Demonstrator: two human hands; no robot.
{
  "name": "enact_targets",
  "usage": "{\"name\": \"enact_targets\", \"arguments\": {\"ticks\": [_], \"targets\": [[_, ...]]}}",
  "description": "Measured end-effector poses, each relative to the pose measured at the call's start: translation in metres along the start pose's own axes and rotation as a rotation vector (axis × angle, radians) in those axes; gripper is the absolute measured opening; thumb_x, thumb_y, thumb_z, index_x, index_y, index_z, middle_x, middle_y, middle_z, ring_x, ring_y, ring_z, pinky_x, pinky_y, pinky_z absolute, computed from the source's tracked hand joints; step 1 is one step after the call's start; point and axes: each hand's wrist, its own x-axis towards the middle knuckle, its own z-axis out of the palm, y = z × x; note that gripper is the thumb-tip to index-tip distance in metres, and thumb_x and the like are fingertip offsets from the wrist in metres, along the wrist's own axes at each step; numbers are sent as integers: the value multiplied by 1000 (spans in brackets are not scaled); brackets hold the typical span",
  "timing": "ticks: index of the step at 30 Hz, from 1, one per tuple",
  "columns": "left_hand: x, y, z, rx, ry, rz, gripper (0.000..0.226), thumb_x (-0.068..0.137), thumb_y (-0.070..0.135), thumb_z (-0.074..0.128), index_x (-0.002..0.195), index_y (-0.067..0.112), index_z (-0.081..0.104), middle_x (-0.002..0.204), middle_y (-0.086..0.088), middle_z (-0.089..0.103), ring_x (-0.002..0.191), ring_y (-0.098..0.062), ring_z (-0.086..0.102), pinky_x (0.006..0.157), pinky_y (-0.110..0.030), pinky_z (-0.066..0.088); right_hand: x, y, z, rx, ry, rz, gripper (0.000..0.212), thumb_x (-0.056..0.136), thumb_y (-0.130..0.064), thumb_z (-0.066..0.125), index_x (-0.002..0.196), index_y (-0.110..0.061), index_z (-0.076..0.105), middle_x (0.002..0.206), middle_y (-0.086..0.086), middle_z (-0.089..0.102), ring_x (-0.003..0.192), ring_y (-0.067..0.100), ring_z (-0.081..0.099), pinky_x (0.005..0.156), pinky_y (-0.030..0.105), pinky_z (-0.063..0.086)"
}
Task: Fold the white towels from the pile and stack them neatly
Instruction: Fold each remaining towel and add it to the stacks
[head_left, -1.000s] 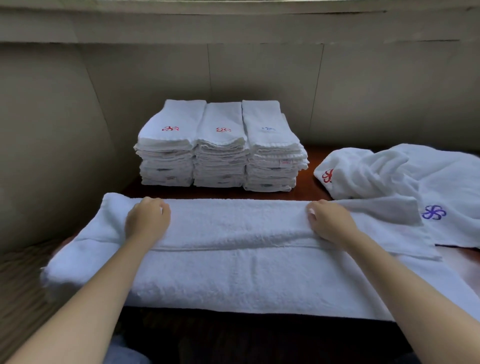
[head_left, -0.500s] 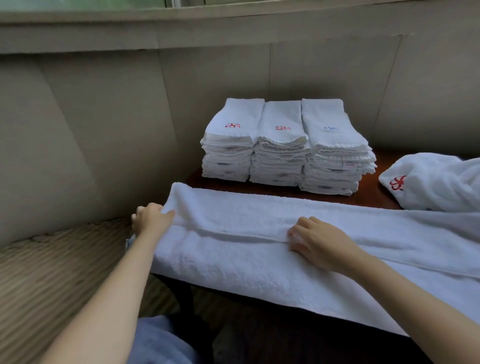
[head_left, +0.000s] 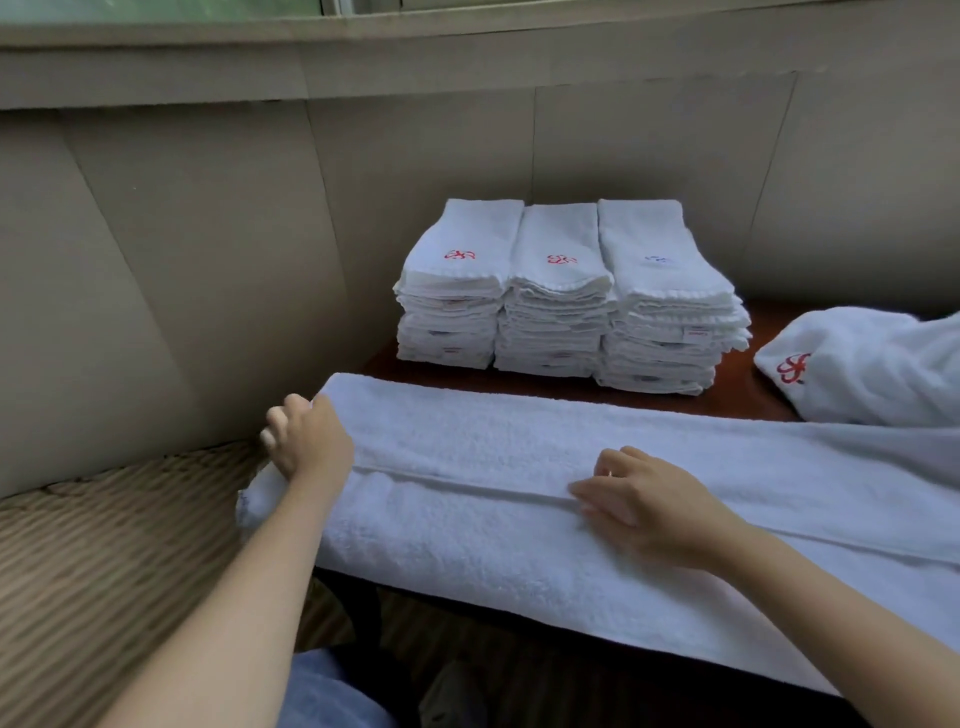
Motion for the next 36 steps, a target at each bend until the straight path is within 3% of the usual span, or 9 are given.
{"name": "enact_targets", "arguments": {"ticks": [4, 9, 18, 23, 25, 28, 31, 33, 36], "targets": [[-27, 70, 4, -12, -155, 366, 35, 100, 31, 37, 127, 17, 55, 132, -10, 49, 121, -30, 43, 100, -37, 33, -13, 19, -3, -151, -55, 103, 42, 95, -32, 43, 137, -33, 43, 124, -6, 49, 108, 17, 48, 82, 28, 43], [-87, 163, 19, -119, -351, 670, 45, 100, 43, 30, 135, 19, 47, 143, -8, 40, 132, -26, 35, 108, -40, 27, -47, 52, -11, -305, -105, 411, 53, 87, -8, 40, 137, -24, 36, 127, 1, 46, 109, 25, 48, 85, 34, 43], [-118, 215, 33, -13, -503, 601, 63, 97, 58, 16, 152, 28, 15, 161, -4, -1, 147, -25, 0, 114, -56, 1, -169, 136, -44, -282, -115, 810, 56, 92, -6, 35, 145, -25, 32, 141, -1, 43, 126, 21, 45, 95, 33, 42], [-128, 223, 35, 19, -505, 655, 73, 93, 66, 13, 153, 26, 6, 161, -6, -8, 148, -24, -7, 114, -56, -2, -194, 150, -56, -129, -367, 819, 76, 86, -3, 40, 152, -24, 9, 158, 1, 12, 143, 20, 19, 112, 38, 27], [-129, 222, 36, 23, -500, 696, 76, 91, 70, 11, 153, 28, 2, 161, -6, -10, 148, -24, -8, 115, -56, -2, -192, 149, -64, -65, -449, 872, 68, 88, -10, 44, 151, -20, 19, 156, 6, 19, 142, 22, 23, 110, 38, 29], [-129, 218, 38, 27, -505, 763, 78, 88, 73, 11, 153, 31, -1, 160, -5, -12, 148, -23, -8, 115, -56, -2, -171, 145, -73, -137, -181, 895, 40, 93, -16, 42, 132, -20, 51, 136, 4, 52, 122, 23, 49, 90, 31, 43], [-127, 215, 39, 32, -503, 808, 77, 88, 73, 12, 153, 34, -2, 161, -4, -11, 148, -21, -8, 115, -56, -1, -134, 139, -60, -43, 120, 728, 45, 97, -16, 38, 141, -22, 43, 146, 1, 43, 135, 20, 38, 108, 36, 35], [-126, 212, 39, 21, -516, 839, 73, 89, 72, 13, 152, 37, -2, 161, -1, -12, 148, -19, -9, 115, -54, -2, -118, 142, -42, -15, 21, 664, 46, 101, -33, 33, 147, -27, 31, 156, -1, 24, 145, 17, 18, 117, 40, 17], [-114, 197, 39, -16, -534, 874, 64, 93, 66, 13, 151, 42, 1, 161, 5, -9, 148, -14, -6, 117, -49, -2, -117, 167, -23, 18, -116, 847, 53, 100, -47, 27, 149, -28, 24, 159, -4, 13, 146, 15, 10, 117, 38, 10]]}}
